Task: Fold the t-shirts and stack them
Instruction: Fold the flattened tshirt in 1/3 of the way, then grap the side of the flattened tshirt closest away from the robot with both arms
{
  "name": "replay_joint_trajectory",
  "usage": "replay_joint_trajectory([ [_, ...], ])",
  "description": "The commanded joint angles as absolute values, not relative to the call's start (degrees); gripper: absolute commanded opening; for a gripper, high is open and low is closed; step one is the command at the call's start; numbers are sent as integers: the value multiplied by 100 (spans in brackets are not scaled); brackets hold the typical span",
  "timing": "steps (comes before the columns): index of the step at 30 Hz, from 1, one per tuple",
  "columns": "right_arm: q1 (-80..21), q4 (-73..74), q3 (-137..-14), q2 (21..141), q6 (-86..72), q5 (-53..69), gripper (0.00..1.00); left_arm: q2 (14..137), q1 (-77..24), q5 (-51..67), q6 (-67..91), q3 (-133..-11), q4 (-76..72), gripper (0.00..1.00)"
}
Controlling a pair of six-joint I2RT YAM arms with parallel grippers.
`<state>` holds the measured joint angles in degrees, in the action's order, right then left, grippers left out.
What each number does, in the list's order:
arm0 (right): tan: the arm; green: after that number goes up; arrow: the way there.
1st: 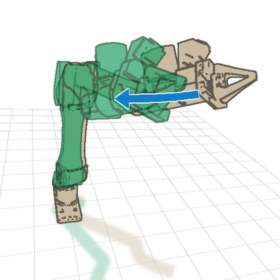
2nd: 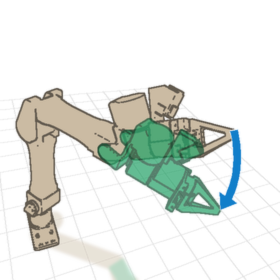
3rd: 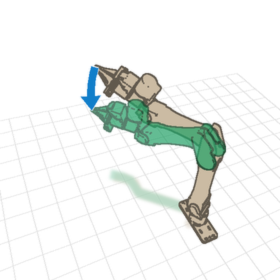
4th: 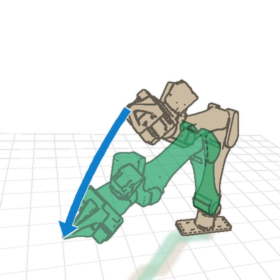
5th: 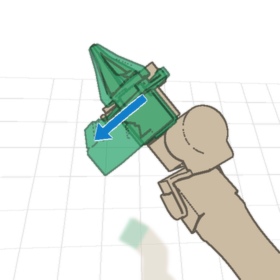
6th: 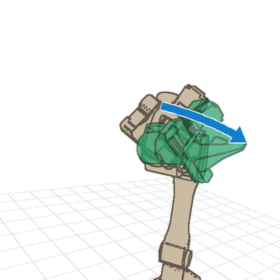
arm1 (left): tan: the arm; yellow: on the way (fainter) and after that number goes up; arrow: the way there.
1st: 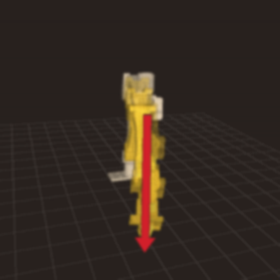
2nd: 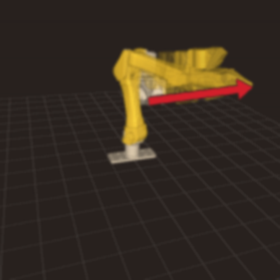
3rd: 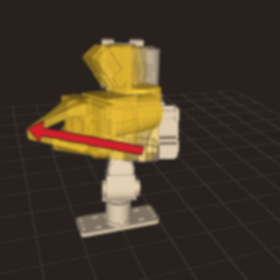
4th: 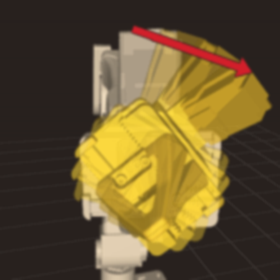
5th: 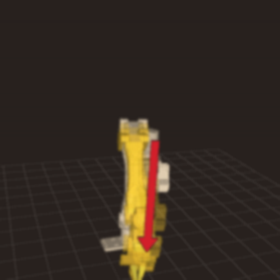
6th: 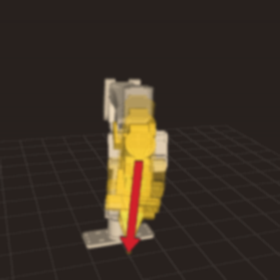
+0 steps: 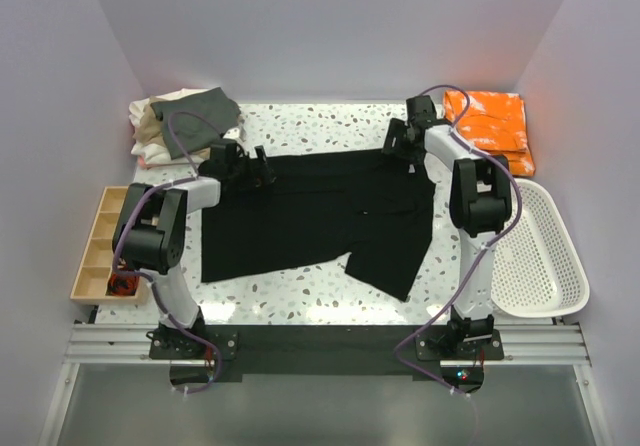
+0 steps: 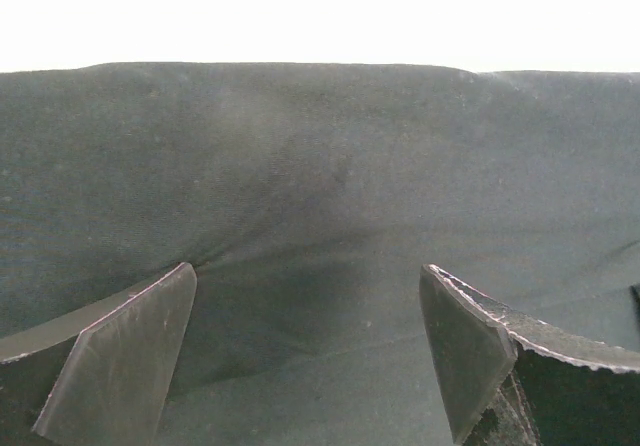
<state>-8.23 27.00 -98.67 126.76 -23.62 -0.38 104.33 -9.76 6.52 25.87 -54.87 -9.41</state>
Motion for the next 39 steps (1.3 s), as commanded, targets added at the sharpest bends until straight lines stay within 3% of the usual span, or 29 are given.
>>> replay_joint_trajectory([
  [1, -668, 2611, -10256, 12824, -2005, 245, 74, 10732, -712, 220, 2083, -5809, -624, 100],
  [6, -650, 2040, -9757, 11788, -1802, 299, 75, 10101, -729, 377, 2329, -5731, -1009, 100],
  [12, -668, 1486, -8029, 9673, -2090, -201, 83, 8994, -914, 632, 2531, -5590, -1022, 100],
  [18, -712, 2432, -6297, 8116, -2618, -238, 89, 7956, -940, 695, 2619, -5081, -387, 100],
  [28, -949, 3506, -3982, 5514, -3181, 342, 86, 5503, -940, 501, 3259, -2533, 235, 100],
  [34, -1272, 4305, -3630, 4905, -3611, 308, 83, 4625, -958, 97, 3927, -2066, 1359, 100],
  [39, -1556, 4746, -3420, 4729, -4289, -62, 83, 4140, -1625, -1228, 4902, -2039, 2415, 100],
])
